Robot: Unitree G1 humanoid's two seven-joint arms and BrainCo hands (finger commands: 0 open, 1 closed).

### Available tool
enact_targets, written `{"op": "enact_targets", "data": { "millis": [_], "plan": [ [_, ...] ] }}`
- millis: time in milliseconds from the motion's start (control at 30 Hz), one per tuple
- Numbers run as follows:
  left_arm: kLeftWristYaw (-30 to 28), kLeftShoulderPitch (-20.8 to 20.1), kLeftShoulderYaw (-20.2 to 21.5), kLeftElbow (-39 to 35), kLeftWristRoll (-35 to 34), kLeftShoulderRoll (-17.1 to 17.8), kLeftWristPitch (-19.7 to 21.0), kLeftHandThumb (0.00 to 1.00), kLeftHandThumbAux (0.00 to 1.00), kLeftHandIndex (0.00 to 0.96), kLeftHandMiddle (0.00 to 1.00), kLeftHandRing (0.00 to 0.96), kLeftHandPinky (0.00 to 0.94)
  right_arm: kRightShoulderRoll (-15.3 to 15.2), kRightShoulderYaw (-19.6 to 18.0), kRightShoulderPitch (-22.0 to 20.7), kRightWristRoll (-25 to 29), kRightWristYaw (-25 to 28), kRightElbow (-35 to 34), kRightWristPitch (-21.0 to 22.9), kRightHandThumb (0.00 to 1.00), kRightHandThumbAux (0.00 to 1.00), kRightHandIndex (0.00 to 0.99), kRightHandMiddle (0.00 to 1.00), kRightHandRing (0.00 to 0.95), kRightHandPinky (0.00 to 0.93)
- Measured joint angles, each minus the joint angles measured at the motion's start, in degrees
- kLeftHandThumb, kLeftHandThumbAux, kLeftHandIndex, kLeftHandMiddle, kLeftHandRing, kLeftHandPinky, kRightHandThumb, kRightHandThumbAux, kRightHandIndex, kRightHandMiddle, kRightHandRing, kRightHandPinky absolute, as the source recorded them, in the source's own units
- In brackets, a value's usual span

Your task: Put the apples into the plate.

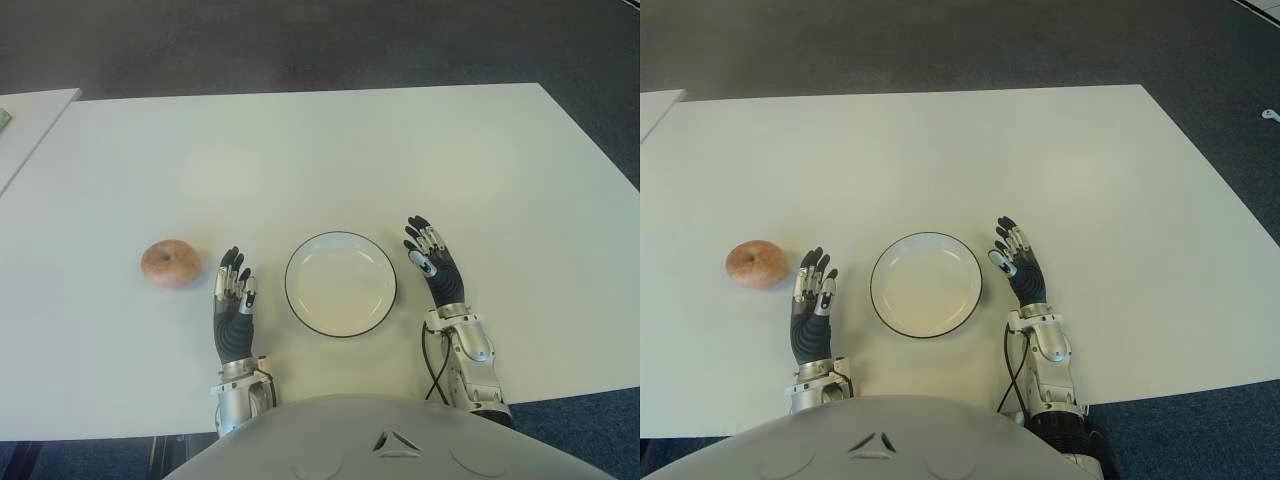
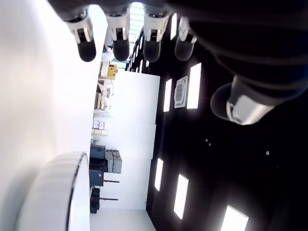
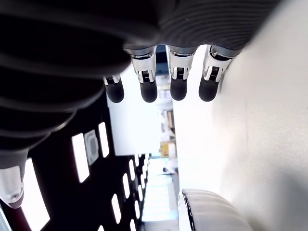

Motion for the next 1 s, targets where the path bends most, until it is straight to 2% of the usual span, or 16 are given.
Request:
{"op": "enact_targets", "data": {
  "millis": [467, 567, 700, 767, 1000],
  "plan": [
    [1.0, 0.0, 0.2, -1.2, 0.7, 0.0, 2.0, 0.122, 0.475, 0.046, 0.000, 0.000, 0.000, -0.1, 0.0, -0.3, 0.1, 0.2, 0.5, 0.0, 0.138, 0.507, 0.000, 0.000, 0.000, 0.000],
    [1.0, 0.1, 0.2, -3.2, 0.5, 0.1, 4.3, 0.115, 0.467, 0.047, 0.000, 0.000, 0.000, -0.2, 0.0, -0.5, 0.1, 0.2, 0.8, -0.1, 0.135, 0.507, 0.000, 0.000, 0.000, 0.000],
    [1.0, 1.5, 0.0, -10.4, 0.5, 0.5, 10.9, 0.112, 0.466, 0.047, 0.000, 0.000, 0.000, -0.2, 0.1, -0.8, -0.1, 0.1, 1.1, -0.2, 0.139, 0.498, 0.000, 0.000, 0.000, 0.000],
    [1.0, 2.8, -0.1, -14.8, 0.6, 0.7, 12.9, 0.113, 0.477, 0.047, 0.000, 0.000, 0.000, -0.1, 0.1, -0.9, -0.1, 0.1, 1.2, -0.2, 0.143, 0.496, 0.000, 0.000, 0.000, 0.000],
    [1.8, 9.6, -2.1, -32.3, 5.5, 1.9, 21.5, 0.167, 0.575, 0.048, 0.016, 0.006, 0.048, 0.2, 0.1, -1.4, 0.1, 0.2, 1.5, -1.2, 0.160, 0.507, 0.000, 0.000, 0.000, 0.000]
  ]
}}
